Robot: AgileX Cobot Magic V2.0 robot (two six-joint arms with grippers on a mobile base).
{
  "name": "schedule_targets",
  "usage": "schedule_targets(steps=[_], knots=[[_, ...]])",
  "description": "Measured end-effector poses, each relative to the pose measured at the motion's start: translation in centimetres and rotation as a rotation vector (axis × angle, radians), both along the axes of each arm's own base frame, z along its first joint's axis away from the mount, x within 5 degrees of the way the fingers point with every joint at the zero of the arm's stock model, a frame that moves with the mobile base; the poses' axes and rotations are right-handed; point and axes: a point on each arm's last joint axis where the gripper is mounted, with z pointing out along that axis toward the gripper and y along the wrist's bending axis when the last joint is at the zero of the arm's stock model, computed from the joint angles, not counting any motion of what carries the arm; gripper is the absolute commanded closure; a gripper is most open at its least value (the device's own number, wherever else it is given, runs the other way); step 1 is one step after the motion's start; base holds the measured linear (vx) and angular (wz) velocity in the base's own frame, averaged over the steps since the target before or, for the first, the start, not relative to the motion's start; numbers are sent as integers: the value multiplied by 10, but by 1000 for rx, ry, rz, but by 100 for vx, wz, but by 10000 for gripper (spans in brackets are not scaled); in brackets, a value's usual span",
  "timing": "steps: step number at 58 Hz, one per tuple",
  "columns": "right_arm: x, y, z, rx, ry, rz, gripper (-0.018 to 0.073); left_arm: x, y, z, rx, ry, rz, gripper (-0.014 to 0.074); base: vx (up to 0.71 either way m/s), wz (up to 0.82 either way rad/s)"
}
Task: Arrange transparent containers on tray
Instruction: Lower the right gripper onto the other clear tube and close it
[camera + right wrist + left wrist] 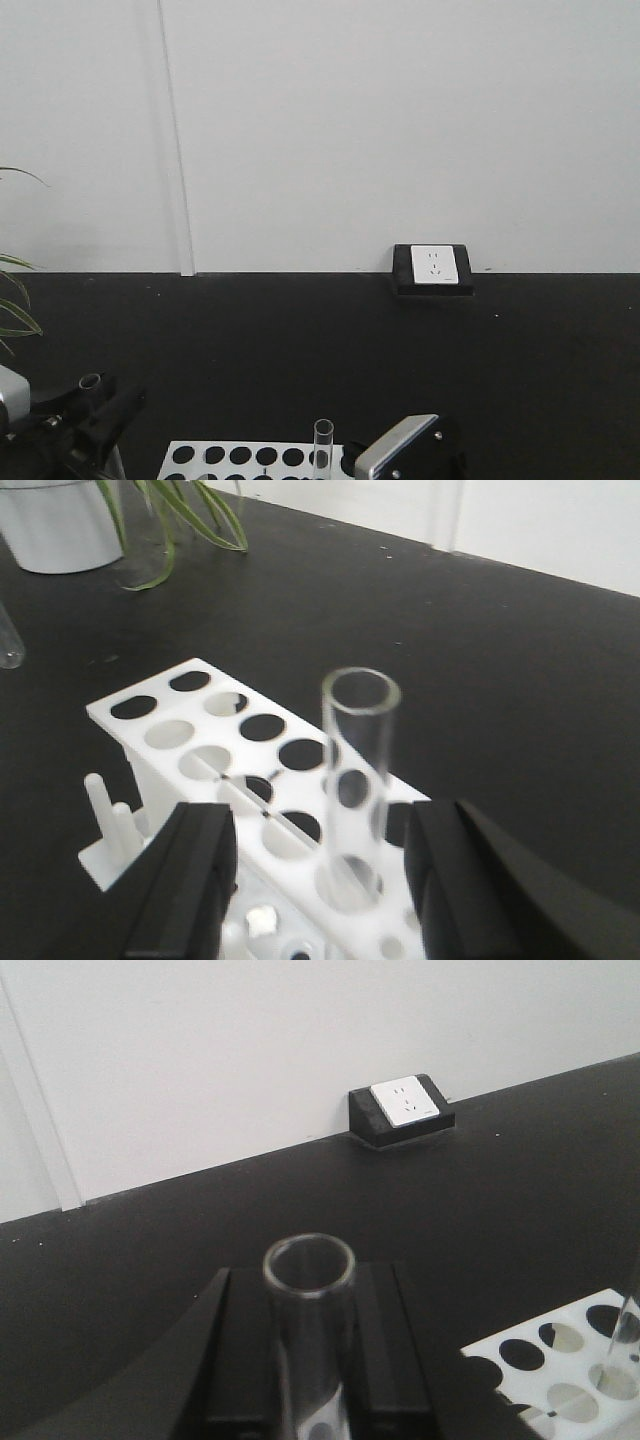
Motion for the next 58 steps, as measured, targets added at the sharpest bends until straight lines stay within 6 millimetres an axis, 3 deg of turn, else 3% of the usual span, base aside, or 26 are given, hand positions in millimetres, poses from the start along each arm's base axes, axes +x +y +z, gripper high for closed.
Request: schedule_targets(steps=[21, 40, 58], knots=[[27, 18, -13, 1, 16, -43, 106, 0, 0, 0, 0, 0, 0, 514, 0, 0], [33, 18, -24, 19, 38, -96, 113, 0, 0, 0, 0, -1, 0, 514, 0, 0], [33, 18, -21, 40, 13, -95, 276, 0, 0, 0, -1, -1, 0, 514, 0, 0]])
